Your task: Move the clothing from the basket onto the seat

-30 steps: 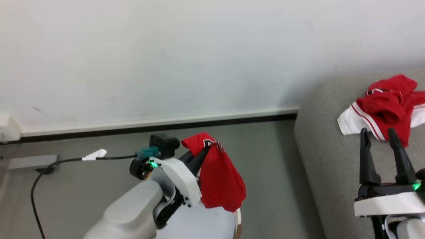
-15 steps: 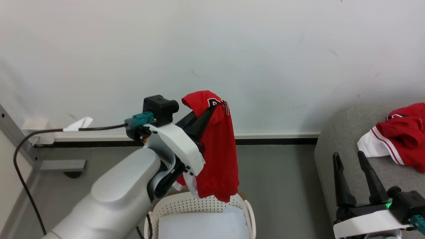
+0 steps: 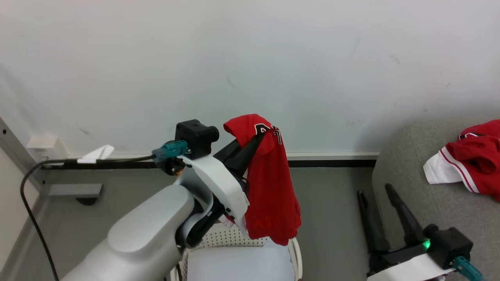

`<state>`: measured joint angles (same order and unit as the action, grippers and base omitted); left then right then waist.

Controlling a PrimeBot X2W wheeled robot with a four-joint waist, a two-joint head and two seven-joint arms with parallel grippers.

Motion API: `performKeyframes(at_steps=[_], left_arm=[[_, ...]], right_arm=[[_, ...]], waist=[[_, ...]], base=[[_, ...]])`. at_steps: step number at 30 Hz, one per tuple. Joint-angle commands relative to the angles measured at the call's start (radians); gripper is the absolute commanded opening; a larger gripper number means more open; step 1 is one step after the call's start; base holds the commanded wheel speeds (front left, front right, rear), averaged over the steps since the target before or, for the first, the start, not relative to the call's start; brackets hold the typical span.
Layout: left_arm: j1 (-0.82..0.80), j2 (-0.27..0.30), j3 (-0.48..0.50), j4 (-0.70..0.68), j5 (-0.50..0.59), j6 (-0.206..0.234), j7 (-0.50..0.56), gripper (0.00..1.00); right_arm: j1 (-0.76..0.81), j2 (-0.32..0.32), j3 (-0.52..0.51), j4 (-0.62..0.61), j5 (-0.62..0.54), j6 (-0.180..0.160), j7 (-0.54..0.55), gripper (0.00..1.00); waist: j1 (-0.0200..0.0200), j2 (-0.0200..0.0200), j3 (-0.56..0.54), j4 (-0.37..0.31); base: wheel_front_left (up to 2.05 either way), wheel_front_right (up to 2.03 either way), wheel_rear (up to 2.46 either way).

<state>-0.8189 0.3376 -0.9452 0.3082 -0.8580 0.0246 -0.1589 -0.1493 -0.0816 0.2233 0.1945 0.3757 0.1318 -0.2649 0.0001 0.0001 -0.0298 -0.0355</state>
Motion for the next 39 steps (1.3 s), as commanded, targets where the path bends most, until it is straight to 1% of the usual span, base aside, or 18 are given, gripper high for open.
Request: performKeyframes(at_steps=[1,4,7,9,12,17,20,22,28,31,34,35,37,38,39], left_arm=[[0.014,0.000,-0.004,-0.008,-0.004,0.004,-0.004,0.00],[0.020,-0.006,-0.013,-0.014,-0.001,0.001,-0.003,0.00],[0.019,-0.015,-0.023,-0.015,0.006,-0.003,-0.002,0.00],[0.018,-0.024,-0.030,-0.018,0.011,-0.006,-0.001,0.00],[0.017,-0.033,-0.042,-0.023,0.014,-0.011,0.001,0.00],[0.027,-0.060,-0.071,-0.038,0.018,-0.020,0.002,0.00],[0.035,-0.077,-0.091,-0.048,0.020,-0.030,0.005,0.00],[0.039,-0.088,-0.103,-0.055,0.021,-0.032,0.008,0.00],[0.048,-0.120,-0.135,-0.090,0.012,-0.048,0.023,0.00],[0.049,-0.128,-0.146,-0.115,0.007,-0.051,0.033,0.00],[0.048,-0.129,-0.152,-0.136,0.005,-0.049,0.042,0.00],[0.048,-0.129,-0.153,-0.142,0.005,-0.048,0.043,0.00],[0.050,-0.124,-0.153,-0.149,0.004,-0.045,0.044,0.00],[0.051,-0.120,-0.152,-0.151,0.003,-0.044,0.044,0.00],[0.053,-0.117,-0.151,-0.151,0.003,-0.041,0.045,0.00]], right_arm=[[-0.010,-0.017,0.042,-0.010,0.013,-0.002,0.001,1.00],[-0.025,-0.038,0.136,-0.009,0.004,-0.002,0.001,1.00],[-0.054,-0.053,0.230,0.021,0.008,-0.002,0.001,1.00],[-0.076,-0.052,0.272,0.051,0.013,-0.002,0.001,1.00],[-0.104,-0.046,0.296,0.086,0.014,-0.002,0.001,1.00],[-0.178,-0.035,0.349,0.201,-0.001,-0.002,0.001,1.00],[-0.212,-0.031,0.360,0.291,-0.002,-0.002,0.001,1.00],[-0.230,-0.027,0.369,0.359,0.009,-0.002,0.001,1.00],[-0.279,-0.018,0.400,0.515,0.060,-0.002,0.001,1.00],[-0.296,-0.015,0.422,0.573,0.093,-0.002,0.001,1.00],[-0.312,-0.012,0.435,0.603,0.116,-0.002,0.001,1.00],[-0.316,-0.011,0.438,0.610,0.122,-0.002,0.001,0.70],[-0.324,-0.009,0.440,0.613,0.137,-0.002,0.001,0.20],[-0.326,-0.008,0.441,0.614,0.142,-0.002,0.001,0.00],[-0.328,-0.007,0.442,0.614,0.145,-0.002,0.001,0.00]], waist=[[-0.0001,-0.0001,0.001,0.003],[-0.0001,-0.0001,0.002,0.008],[-0.0001,-0.0001,0.000,0.020],[-0.0001,-0.0001,-0.002,0.032],[-0.0001,-0.0001,-0.006,0.048],[-0.0001,-0.0001,-0.016,0.093],[-0.0001,-0.0001,-0.024,0.128],[-0.0001,-0.0001,-0.029,0.150],[-0.0001,-0.0001,-0.041,0.215],[-0.0001,-0.0001,-0.044,0.240],[-0.0001,-0.0001,-0.045,0.258],[-0.0001,-0.0001,-0.044,0.262],[-0.0001,-0.0001,-0.043,0.267],[-0.0001,-0.0001,-0.042,0.269],[-0.0001,-0.0001,-0.042,0.270]], base=[[0.00,0.00,0.00],[0.00,0.00,0.00],[0.00,0.00,0.00],[0.00,0.00,0.00],[0.00,0.00,0.00],[0.00,0.00,0.00],[0.00,0.00,0.00],[0.00,0.00,0.00],[0.00,0.00,0.00],[0.00,0.00,0.00],[0.00,0.00,0.00],[0.00,0.00,0.00],[0.00,0.00,0.00],[0.00,0.00,0.00],[0.00,0.00,0.00]])
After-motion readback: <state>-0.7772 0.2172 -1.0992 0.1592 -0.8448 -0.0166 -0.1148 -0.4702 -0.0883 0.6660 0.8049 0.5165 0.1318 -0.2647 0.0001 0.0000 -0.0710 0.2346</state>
